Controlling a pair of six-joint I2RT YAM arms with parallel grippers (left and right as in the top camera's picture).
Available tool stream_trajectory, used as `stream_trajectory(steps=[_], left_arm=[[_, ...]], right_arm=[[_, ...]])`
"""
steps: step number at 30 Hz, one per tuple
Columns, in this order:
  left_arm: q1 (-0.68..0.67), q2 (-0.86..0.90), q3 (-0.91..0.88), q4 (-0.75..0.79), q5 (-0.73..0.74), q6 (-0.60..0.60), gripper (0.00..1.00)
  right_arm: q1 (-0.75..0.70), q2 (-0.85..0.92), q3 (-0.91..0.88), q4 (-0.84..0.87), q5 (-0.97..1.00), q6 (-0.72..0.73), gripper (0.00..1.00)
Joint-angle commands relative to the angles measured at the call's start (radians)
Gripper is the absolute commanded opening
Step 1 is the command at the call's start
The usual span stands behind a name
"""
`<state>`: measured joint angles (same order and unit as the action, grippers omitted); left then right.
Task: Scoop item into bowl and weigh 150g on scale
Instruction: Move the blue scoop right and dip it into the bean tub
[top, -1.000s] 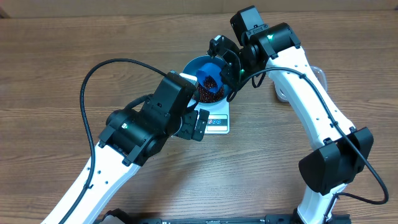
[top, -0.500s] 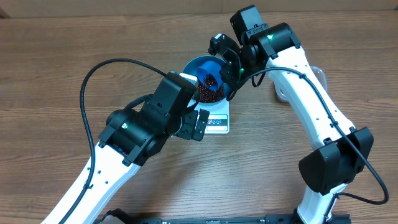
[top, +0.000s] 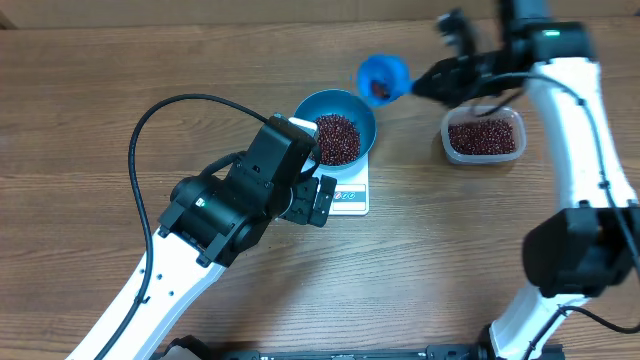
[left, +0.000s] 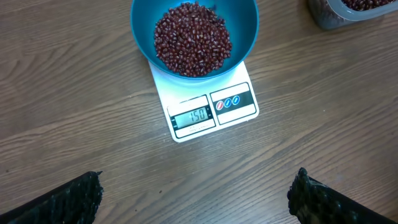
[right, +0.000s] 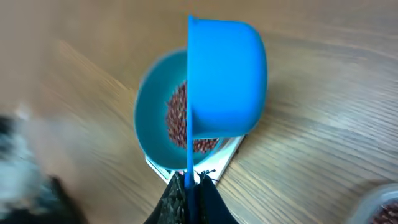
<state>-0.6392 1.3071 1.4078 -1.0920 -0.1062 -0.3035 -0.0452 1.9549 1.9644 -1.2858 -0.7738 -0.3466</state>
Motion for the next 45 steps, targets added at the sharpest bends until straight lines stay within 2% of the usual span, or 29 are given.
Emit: stream_trajectory(steps=[1, 5, 7, 12, 17, 22, 28, 32, 35, 45], left_arm=[[0.004, 0.002, 0.009, 0.003, -0.008, 0.008, 1.0], [0.004, 0.002, 0.009, 0.003, -0.008, 0.008, 1.0], [0.004, 0.002, 0.009, 0.003, -0.008, 0.008, 1.0], [0.004, 0.002, 0.009, 0.003, -0.008, 0.008, 1.0], [0.004, 0.002, 0.009, 0.003, -0.008, 0.008, 1.0], [0.004, 0.002, 0.009, 0.003, -0.008, 0.008, 1.0], [0.004, 0.002, 0.009, 0.003, -0.008, 0.008, 0.99], [0.004, 0.002, 0.009, 0.003, -0.008, 0.008, 0.99], [0.004, 0.002, 0.009, 0.003, -0.008, 0.008, 1.0], [0.004, 0.002, 0.009, 0.003, -0.008, 0.008, 0.99]], right_arm=[[-0.148, -0.047, 0.019, -0.006, -0.279, 0.006, 0.04], [-0.344, -0.047, 0.019, -0.05, -0.378, 0.002, 0.04], [-0.389, -0.047, 0.019, -0.065, -0.384, 0.003, 0.04], [-0.466, -0.047, 0.019, -0.135, -0.364, 0.002, 0.04], [-0.5, -0.047, 0.019, -0.2, -0.234, 0.003, 0.04], [-0.492, -0.047, 0.019, -0.235, -0.092, 0.013, 0.04], [-0.47, -0.047, 0.019, -0.232, 0.09, 0.09, 0.04], [-0.396, -0.047, 0.019, -0.225, 0.214, 0.121, 0.04], [-0.31, -0.047, 0.019, -0.2, 0.394, 0.197, 0.04], [-0.186, -0.05, 0.019, -0.2, 0.63, 0.269, 0.04]])
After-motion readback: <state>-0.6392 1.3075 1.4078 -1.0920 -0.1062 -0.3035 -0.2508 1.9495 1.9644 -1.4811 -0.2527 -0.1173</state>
